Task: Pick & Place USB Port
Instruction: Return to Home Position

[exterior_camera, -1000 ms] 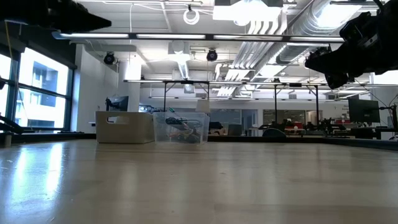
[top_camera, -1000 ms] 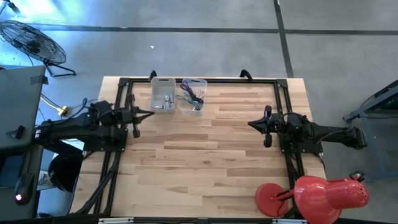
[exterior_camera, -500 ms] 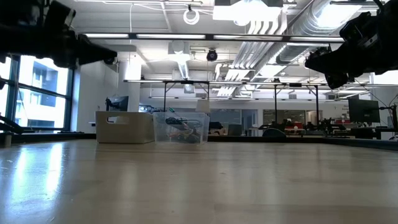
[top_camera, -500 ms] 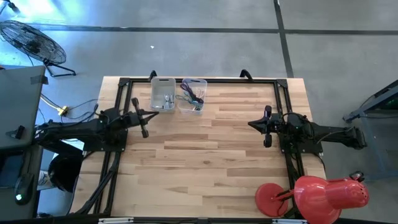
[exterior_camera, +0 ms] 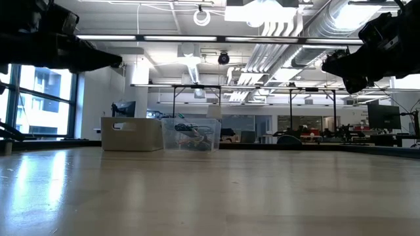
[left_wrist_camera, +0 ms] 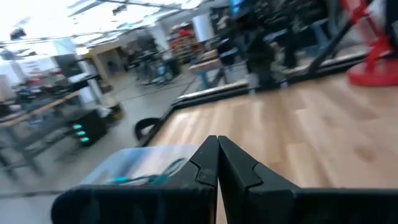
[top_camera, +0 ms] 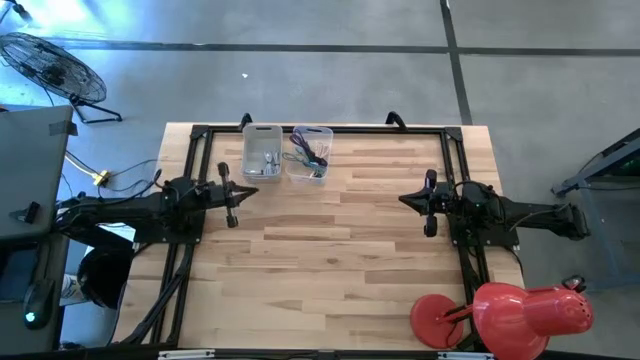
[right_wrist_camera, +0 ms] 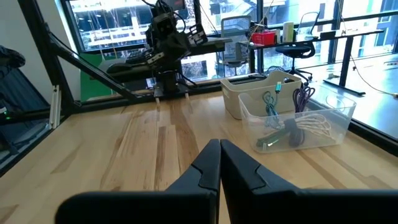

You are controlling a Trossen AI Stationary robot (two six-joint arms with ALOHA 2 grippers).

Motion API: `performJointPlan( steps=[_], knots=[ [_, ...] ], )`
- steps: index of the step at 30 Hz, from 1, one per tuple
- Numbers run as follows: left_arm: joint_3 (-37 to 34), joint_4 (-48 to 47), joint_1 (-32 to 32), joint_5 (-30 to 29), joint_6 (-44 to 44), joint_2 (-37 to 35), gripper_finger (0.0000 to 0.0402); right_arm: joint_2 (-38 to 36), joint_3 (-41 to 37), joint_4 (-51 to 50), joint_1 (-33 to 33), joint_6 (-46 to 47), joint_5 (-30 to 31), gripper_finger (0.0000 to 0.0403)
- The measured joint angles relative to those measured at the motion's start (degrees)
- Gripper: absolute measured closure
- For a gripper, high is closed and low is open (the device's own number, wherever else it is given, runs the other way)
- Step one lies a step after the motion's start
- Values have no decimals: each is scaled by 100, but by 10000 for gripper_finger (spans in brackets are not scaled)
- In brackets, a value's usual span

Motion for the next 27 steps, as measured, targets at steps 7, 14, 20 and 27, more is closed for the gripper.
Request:
performJointPlan(
  steps=[7,14,20,27],
  knots=[
    [-7,197,0,823,-883,-4,401,0,0,0,0,0,-4,402],
    [-15,72,0,1319,-1597,-4,401,2,0,0,-1,0,-6,402],
    [-19,41,0,1485,-1814,-2,401,0,0,0,-1,0,-8,402],
    [-20,-5,0,1483,-1978,-2,401,1,0,-2,1,0,-10,402]
  ],
)
